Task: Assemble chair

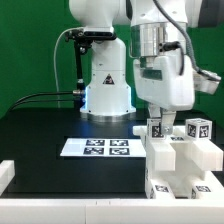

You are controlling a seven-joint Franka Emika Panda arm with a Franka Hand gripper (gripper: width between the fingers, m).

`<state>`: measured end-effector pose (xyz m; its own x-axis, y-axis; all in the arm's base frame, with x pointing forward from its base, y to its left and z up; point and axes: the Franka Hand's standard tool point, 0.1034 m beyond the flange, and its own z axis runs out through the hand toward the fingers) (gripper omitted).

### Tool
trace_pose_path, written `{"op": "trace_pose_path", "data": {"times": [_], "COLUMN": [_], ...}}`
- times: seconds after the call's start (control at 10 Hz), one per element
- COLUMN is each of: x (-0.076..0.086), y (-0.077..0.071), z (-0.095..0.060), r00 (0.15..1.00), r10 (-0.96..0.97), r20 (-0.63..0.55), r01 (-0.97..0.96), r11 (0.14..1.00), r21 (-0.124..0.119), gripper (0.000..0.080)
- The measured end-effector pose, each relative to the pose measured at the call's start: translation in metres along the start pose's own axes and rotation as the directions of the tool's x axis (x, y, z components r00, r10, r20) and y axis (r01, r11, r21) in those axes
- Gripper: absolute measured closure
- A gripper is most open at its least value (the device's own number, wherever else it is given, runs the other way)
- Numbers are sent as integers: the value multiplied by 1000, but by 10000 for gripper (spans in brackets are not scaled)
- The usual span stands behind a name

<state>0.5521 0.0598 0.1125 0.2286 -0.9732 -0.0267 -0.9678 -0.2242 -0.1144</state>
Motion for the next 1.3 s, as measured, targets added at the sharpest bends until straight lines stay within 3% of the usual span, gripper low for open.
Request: {"op": "trace_pose_path", "data": {"times": [0.1,0.2,0.6,0.8,0.9,1.1,1.2,1.3], "x": [0,-1,0,-3,-2,-2,-1,2], "y": [1,6,5,-2,-1,-1,0,3], "z": [1,5,4,0,1,1,2,3], "r00": [996,972,842,583,608,639,677,744], "r10": [-92,-234,-539,-812,-794,-769,-736,-668], "r20": [0,1,0,-16,-14,-15,-15,-12], "r01": [92,235,539,811,793,769,735,668], "r11": [996,972,842,584,608,639,677,744], "r21": [-3,-10,-14,-34,-32,-32,-32,-38], "gripper": [200,165,151,151,151,409,409,534]}}
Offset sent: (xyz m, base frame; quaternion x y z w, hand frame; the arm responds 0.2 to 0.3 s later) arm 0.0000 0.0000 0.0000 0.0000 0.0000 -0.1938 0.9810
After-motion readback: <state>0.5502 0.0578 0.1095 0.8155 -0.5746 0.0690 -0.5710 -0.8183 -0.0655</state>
